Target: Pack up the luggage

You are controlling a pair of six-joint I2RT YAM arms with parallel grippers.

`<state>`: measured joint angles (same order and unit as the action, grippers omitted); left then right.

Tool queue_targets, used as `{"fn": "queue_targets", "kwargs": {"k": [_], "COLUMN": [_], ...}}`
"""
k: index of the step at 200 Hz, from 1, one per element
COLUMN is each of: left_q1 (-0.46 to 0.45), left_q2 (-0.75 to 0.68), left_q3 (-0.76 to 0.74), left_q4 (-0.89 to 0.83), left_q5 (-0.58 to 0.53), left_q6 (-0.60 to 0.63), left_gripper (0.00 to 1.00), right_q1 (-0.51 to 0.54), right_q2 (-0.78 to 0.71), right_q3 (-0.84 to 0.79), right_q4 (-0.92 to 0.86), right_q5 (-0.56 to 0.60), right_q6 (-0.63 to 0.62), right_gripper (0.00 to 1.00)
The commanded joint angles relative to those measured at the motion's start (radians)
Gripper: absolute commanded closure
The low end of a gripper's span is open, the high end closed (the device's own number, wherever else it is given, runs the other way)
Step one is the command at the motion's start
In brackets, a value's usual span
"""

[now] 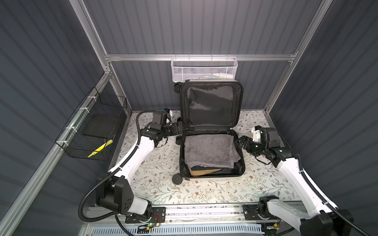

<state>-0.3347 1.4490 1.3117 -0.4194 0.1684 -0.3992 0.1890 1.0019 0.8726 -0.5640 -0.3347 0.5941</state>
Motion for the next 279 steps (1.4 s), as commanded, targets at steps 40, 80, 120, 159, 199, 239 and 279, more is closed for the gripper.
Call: {"fn": "queue_targets", "kwargs": {"k": [40, 80, 120, 159, 199, 239, 279], "left_q1": [0.017, 0.024, 0.041, 0.057, 0.060, 0.059, 0.059], "left_q2": [0.080, 0.165, 0.234, 0.292, 0.343, 0.410, 0.452], "left_q3": [0.266, 0.410, 0.533, 0.627, 0.696, 0.758, 0.736], "left_q4": [-0.091, -0.104, -0.079, -0.034, 0.007, 0.013, 0.033], "left_q5": [-0.069, -0.092, -0.098, -0.071, -0.026, 0.039, 0.027], "left_q6": [0.099, 0.123, 0.138, 0.123, 0.100, 0.064, 0.039], "left_gripper": [0.00, 0.00, 0.04, 0.13, 0.21, 0.23, 0.31], "right_q1": [0.375, 0.608, 0.701, 0.741, 0.782, 0.848, 0.874], "right_q2": [-0.124, -0.092, -0.062, -0.079, -0.136, -0.173, -0.067], "right_q3": [-0.148, -0.243, -0.275, -0.229, -0.199, -0.224, -0.293], "right_q4": [-0.045, 0.050, 0.109, 0.078, 0.009, -0.041, 0.010], "right_q5": [-0.022, 0.101, 0.136, 0.159, 0.171, 0.175, 0.224], "right_q6": [0.112, 0.227, 0.287, 0.268, 0.262, 0.281, 0.308], "right_gripper": [0.22, 0.23, 0.24, 0.25, 0.25, 0.27, 0.28]}}
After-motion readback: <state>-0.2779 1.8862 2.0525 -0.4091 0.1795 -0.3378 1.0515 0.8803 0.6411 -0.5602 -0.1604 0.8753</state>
